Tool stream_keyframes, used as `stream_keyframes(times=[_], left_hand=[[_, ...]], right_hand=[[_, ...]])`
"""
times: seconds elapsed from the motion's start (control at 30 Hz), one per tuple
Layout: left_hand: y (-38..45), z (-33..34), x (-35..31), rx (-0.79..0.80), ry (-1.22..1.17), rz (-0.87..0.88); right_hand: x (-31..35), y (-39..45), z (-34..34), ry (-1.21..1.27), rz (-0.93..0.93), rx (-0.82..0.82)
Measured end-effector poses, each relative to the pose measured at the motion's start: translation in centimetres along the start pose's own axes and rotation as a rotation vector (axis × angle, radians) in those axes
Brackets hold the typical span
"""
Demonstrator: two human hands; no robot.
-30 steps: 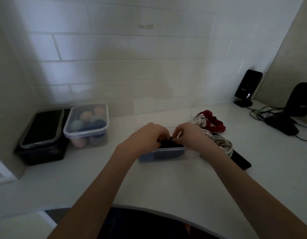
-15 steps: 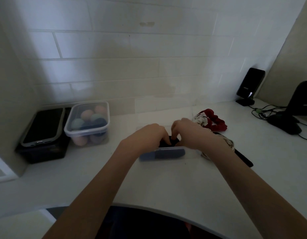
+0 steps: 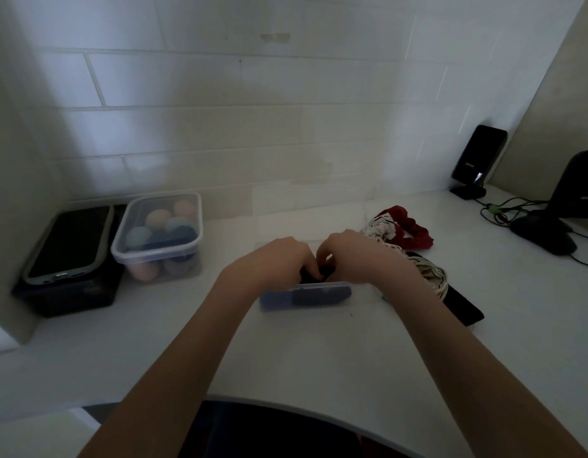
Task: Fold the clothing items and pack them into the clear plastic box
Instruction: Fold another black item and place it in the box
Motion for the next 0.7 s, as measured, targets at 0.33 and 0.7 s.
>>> stream_keyframes(times=[0.33, 0.7], left_hand=[[-2.0, -2.3, 1.1, -0.332, -0.321, -0.051], [-4.2, -4.4, 0.8, -0.625, -0.490, -0.063]], right_hand=[[-2.4, -1.1, -0.2, 0.343, 0.025, -0.001], [-11.4, -7.3, -6.0, 0.531, 0.250, -0.677]])
Point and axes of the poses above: each hand's wrist, its own y-axis towards the middle knuckle, its own z-axis out of the palm, x = y × z, the point moved 9 cm from there along y, towards the middle knuckle, and after that the axes turned 5 degrees about z, right-handed, at the moved point
